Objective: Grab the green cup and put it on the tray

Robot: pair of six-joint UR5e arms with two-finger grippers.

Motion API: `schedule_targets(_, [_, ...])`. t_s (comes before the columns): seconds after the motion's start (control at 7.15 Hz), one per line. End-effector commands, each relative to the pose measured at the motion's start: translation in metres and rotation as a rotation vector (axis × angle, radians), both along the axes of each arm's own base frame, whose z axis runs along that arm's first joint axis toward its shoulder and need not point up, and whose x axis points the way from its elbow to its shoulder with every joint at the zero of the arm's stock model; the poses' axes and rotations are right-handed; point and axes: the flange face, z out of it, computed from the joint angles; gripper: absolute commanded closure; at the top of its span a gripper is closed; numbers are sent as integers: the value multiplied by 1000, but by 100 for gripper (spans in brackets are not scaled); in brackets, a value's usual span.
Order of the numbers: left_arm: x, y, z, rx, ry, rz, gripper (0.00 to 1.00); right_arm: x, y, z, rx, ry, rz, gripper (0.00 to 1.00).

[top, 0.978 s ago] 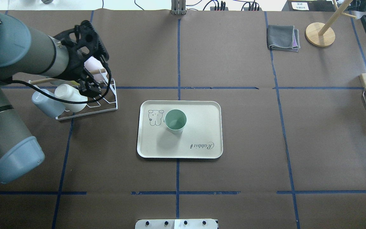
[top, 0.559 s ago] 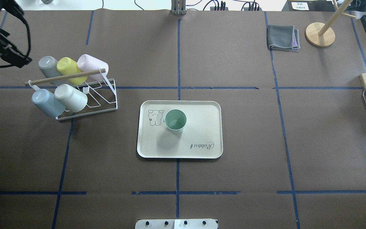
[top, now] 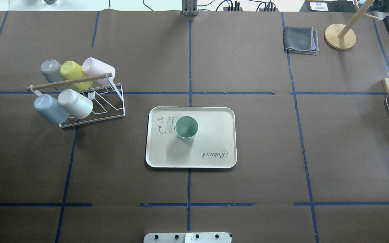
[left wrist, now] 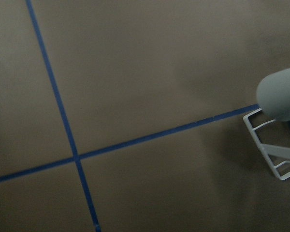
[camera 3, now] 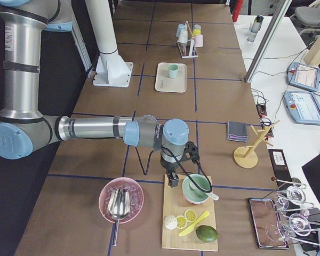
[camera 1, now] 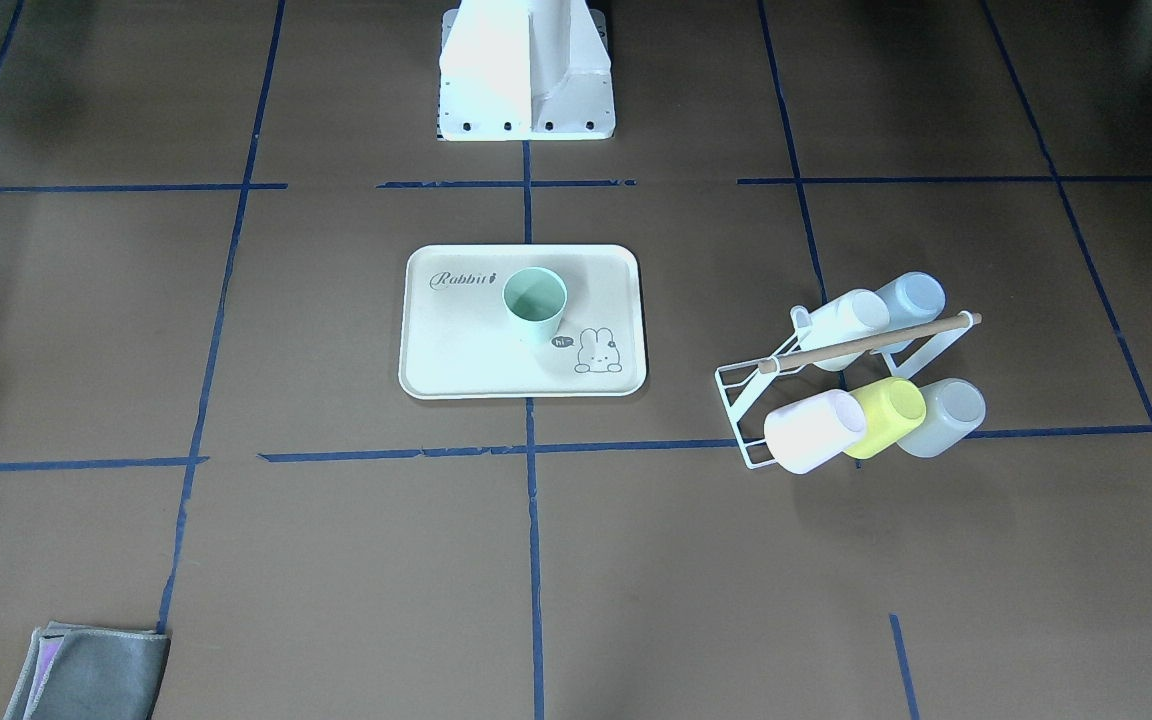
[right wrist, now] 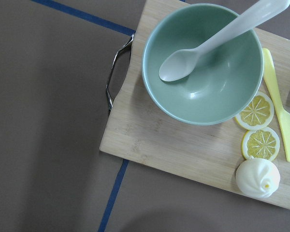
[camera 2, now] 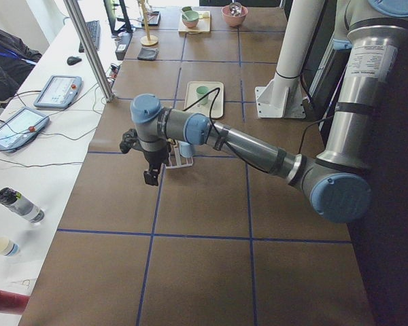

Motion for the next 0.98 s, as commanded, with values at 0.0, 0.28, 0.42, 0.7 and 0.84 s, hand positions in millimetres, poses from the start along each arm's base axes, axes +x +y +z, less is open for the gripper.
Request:
schedule_targets(0.0, [-10, 52, 100, -126, -13, -13, 0, 0, 0, -2, 2, 0, 2, 0])
schedule_targets(0.28, [-13, 77, 135, -165, -11, -7, 0, 0, 0, -2, 2, 0, 2, 0])
schedule_targets(0.42, [-20, 80, 133, -145, -2, -25, 0, 0, 0, -3, -2, -1, 10, 0])
schedule_targets(0.7, [-32, 80, 128, -142, -8, -56, 0, 0, 0, -9, -15, 2, 40, 0])
schedule_targets(0.84, [-32, 79, 126, -135, -11, -54, 0, 0, 0, -9, -29, 2, 56, 0])
